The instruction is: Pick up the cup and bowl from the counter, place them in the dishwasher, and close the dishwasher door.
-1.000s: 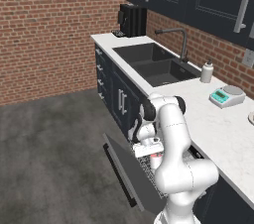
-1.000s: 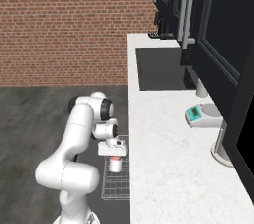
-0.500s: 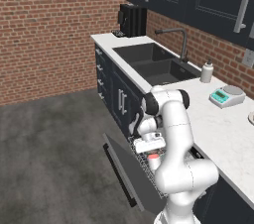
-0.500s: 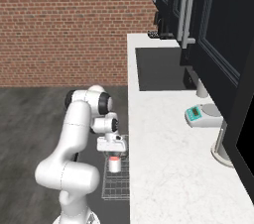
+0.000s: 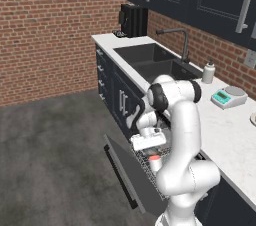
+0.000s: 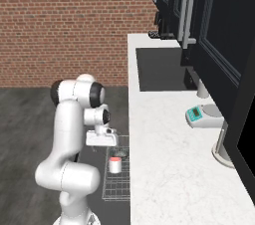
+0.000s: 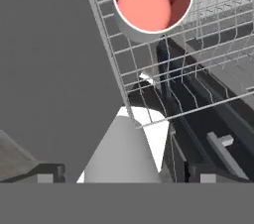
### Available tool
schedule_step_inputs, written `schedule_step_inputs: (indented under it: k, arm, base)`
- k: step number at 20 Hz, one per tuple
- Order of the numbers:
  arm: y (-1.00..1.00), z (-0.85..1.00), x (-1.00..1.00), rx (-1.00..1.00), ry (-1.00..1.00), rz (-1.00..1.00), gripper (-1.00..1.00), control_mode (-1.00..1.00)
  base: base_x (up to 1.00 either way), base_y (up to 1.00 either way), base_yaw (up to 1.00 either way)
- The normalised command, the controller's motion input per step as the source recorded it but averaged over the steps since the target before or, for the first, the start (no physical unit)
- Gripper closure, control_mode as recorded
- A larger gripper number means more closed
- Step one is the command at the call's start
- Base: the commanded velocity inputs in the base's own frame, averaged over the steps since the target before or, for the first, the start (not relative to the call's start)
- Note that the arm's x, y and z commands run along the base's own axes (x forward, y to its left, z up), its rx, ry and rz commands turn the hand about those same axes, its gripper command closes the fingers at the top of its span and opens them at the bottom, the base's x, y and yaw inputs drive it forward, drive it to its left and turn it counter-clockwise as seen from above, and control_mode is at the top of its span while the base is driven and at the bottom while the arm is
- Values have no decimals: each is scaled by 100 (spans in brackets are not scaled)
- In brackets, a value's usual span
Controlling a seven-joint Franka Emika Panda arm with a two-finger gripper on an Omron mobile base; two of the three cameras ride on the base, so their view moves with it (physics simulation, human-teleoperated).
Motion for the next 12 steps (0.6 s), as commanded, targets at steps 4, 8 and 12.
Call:
schedule_step_inputs:
  k: [4, 8, 12]
  arm:
    - [18, 100, -66, 0, 0, 0, -100, -100]
    - [8, 78, -59, 0, -1, 0, -100, -100]
    - [34, 27, -54, 0, -15, 0, -100, -100]
  base:
    - [0, 0, 0]
    - [0, 0, 0]
    - [0, 0, 0]
